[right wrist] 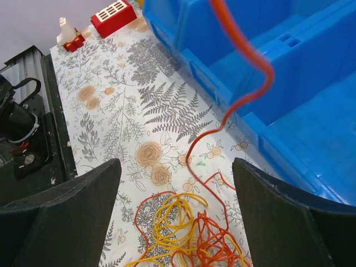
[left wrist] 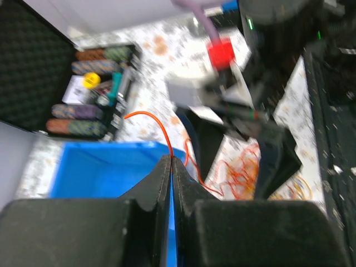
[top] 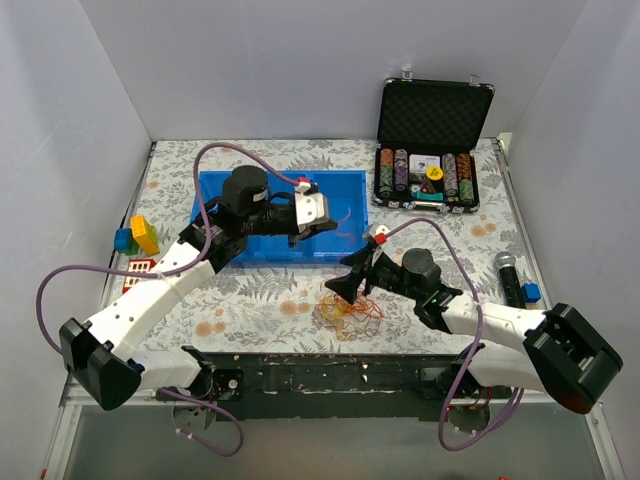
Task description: Untangle the cables
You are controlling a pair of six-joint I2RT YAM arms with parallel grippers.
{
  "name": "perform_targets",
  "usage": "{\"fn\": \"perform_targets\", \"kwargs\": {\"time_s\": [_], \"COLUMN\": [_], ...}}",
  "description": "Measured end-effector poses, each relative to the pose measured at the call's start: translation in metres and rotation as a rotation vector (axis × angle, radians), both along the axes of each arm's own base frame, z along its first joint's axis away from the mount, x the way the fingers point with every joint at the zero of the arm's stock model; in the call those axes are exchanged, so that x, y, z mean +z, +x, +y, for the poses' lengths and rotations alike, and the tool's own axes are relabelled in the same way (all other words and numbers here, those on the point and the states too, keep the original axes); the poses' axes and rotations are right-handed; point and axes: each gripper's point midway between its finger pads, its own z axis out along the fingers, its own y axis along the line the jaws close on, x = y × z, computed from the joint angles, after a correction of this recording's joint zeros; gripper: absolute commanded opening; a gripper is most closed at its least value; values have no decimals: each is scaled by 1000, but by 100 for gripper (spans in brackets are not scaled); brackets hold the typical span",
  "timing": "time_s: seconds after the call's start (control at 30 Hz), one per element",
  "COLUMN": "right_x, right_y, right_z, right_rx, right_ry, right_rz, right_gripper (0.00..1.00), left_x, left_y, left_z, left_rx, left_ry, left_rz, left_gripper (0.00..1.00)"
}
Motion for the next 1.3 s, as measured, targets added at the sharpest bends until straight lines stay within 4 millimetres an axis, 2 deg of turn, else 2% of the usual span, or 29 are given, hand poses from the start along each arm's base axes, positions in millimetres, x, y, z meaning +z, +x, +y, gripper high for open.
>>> {"fn": "perform_targets", "kwargs": {"time_s": [0.2,0.33,0.37,0.4,0.5,0.67,0.77,0.97,1.07,1.3], "right_x": [-18,-34,-37,-38,-40,-51,-58,-78,-90,-103], "right_y": [0,1,0,-1,-2,-9,-14,-30,-34,-31], "right_z": [11,15,16,16,18,22,23,18,12,8], "right_rx": [26,32,34,38,48,77,95,96,72,27], "right_ry": [-13,-38,-41,-42,-37,-45,-55,-89,-116,-166], "right_rz": [47,92,102,110,127,185,215,276,310,346], "right_gripper": [90,87,86,85,82,76,76,78,77,69], "left_x": [91,176,195,224,278,353,385,425,442,478], "left_y": [17,19,18,15,5,-12,-21,-25,-26,-31], "left_z": [-2,3,5,9,20,41,52,75,84,99], "left_rx": [91,129,134,142,159,184,198,274,312,379], "left_ry": [-162,-301,-334,-386,-494,-661,-737,-869,-923,-1004], "left_rz": [-139,-265,-293,-335,-410,-521,-588,-750,-853,-1117], "left_gripper": [0,0,0,0,0,0,0,0,0,0]}}
